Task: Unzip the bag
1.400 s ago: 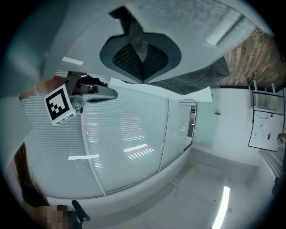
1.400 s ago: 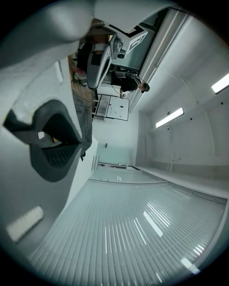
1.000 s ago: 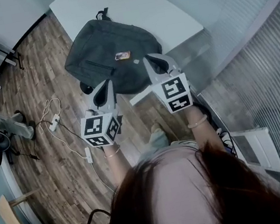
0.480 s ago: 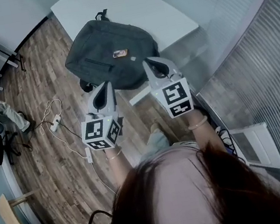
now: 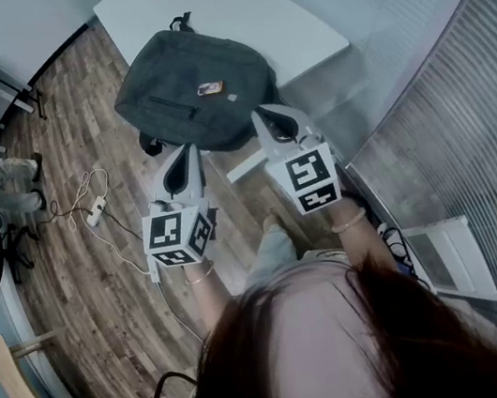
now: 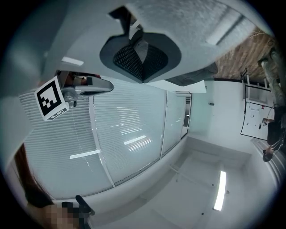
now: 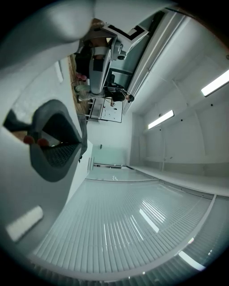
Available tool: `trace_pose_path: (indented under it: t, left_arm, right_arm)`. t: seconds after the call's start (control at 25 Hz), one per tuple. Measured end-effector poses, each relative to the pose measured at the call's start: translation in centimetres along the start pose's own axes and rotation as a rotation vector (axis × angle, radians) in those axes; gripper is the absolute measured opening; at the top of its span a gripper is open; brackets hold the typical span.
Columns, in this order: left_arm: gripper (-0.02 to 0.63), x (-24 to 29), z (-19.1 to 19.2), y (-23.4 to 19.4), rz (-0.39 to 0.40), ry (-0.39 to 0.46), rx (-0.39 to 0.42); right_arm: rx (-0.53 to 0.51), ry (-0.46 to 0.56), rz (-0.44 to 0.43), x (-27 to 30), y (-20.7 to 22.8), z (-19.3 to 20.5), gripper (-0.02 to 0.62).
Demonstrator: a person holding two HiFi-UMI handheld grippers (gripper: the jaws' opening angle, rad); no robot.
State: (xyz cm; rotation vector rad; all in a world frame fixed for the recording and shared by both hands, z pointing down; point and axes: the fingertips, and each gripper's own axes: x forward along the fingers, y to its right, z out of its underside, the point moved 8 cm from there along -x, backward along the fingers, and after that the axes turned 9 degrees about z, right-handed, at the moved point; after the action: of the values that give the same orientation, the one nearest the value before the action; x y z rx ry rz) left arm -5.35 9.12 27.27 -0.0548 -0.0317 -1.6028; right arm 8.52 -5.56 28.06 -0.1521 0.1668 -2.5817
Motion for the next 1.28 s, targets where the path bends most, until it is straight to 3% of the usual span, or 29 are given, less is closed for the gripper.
trace_pose_path:
  t: [1.28]
  left_arm:
    - [0.009,0.43,0.13,1.06,0.009,-0.029,0.025]
  right_arm:
    - [0.007,-0.002,0.008,-0.33,0.39,0.71,0.003]
